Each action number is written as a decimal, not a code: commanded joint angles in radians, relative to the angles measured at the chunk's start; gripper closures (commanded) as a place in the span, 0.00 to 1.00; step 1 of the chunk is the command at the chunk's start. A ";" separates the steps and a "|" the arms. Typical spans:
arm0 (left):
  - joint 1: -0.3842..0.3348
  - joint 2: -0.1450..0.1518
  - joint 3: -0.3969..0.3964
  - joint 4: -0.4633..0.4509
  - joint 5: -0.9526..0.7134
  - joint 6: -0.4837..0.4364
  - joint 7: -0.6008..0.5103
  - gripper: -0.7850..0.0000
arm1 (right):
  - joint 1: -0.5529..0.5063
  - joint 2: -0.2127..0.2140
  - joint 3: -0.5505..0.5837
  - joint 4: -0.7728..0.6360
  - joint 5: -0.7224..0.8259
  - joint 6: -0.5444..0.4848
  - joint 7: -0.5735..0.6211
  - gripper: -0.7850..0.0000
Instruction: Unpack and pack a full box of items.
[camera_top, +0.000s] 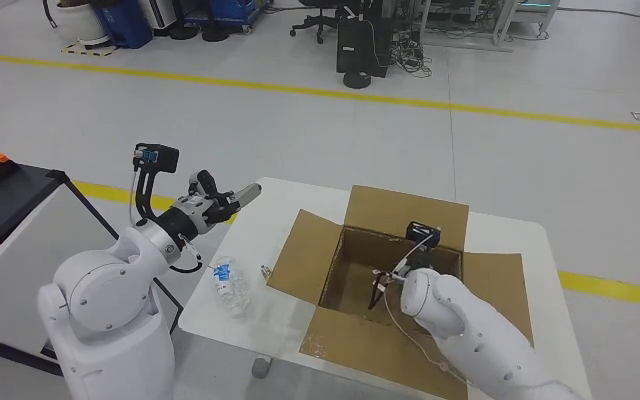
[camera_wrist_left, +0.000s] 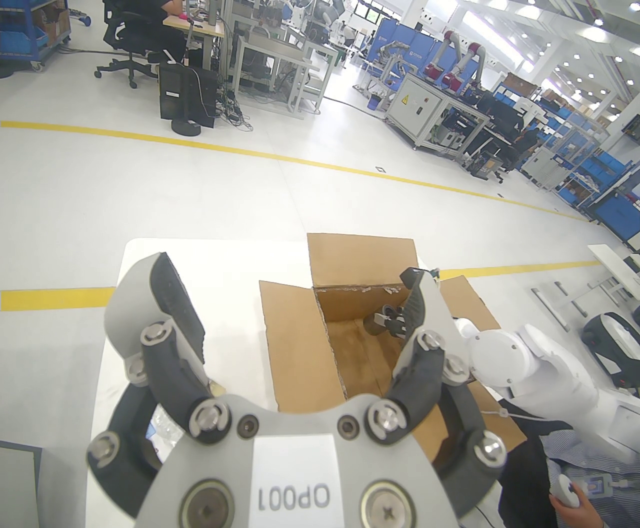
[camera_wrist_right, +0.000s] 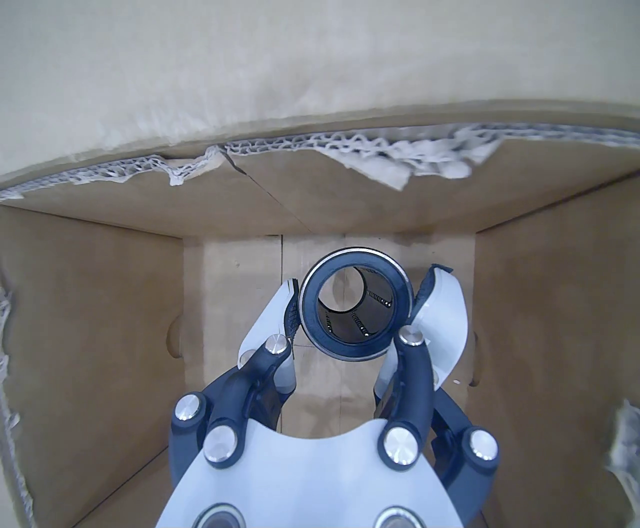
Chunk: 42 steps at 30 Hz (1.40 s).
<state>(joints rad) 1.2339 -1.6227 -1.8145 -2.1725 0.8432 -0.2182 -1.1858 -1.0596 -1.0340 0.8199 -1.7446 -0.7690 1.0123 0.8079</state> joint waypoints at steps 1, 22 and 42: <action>0.000 0.000 0.000 0.000 0.000 0.000 0.000 0.00 | -0.049 0.007 0.044 -0.045 -0.036 0.000 0.000 1.00; 0.000 0.000 0.000 0.000 0.000 0.000 0.000 0.00 | -0.135 0.008 0.112 -0.112 -0.121 0.000 0.000 1.00; 0.000 0.000 0.000 0.000 0.000 0.000 0.000 0.00 | -0.248 0.017 0.206 -0.219 -0.139 -0.167 -0.132 1.00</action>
<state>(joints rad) 1.2339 -1.6227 -1.8145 -2.1725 0.8432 -0.2182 -1.1858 -1.2949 -1.0186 1.0164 -1.9475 -0.9004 0.8578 0.6826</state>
